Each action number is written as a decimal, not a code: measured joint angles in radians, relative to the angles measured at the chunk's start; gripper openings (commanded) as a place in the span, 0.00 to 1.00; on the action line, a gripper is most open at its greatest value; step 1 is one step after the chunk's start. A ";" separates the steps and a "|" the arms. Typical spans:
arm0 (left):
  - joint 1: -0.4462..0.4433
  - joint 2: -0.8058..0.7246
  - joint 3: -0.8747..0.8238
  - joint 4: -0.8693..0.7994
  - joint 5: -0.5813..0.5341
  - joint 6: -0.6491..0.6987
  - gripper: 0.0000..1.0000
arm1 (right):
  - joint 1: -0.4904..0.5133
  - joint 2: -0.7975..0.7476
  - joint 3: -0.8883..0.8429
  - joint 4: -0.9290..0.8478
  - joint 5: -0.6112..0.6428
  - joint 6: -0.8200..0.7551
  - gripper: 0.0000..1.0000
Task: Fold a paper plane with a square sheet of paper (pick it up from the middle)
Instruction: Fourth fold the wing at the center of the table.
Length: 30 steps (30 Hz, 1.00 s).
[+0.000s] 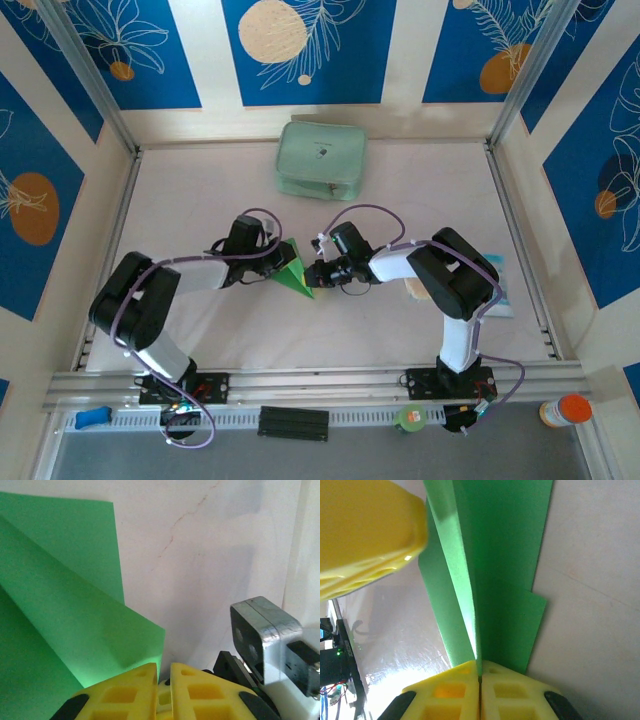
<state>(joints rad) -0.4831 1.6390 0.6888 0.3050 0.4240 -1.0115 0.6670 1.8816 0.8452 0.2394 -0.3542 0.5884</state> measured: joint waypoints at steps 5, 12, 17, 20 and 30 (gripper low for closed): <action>0.000 0.037 -0.003 0.034 0.021 -0.008 0.13 | -0.003 0.002 0.003 -0.002 -0.010 0.005 0.10; 0.000 0.070 -0.003 0.060 0.022 -0.012 0.13 | -0.007 0.007 0.013 -0.016 -0.026 0.008 0.12; 0.000 0.090 -0.003 0.075 0.022 -0.012 0.13 | -0.008 0.009 0.019 -0.026 -0.033 0.008 0.12; 0.000 0.098 -0.003 0.079 0.022 -0.012 0.13 | -0.011 0.013 0.022 -0.028 -0.041 0.008 0.12; 0.000 0.103 -0.003 0.104 0.042 -0.012 0.16 | -0.021 0.026 0.039 -0.055 -0.059 0.023 0.07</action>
<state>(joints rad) -0.4831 1.7424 0.6853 0.4091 0.4656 -1.0237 0.6464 1.9079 0.8841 0.1848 -0.4129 0.6109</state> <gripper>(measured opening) 0.150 0.083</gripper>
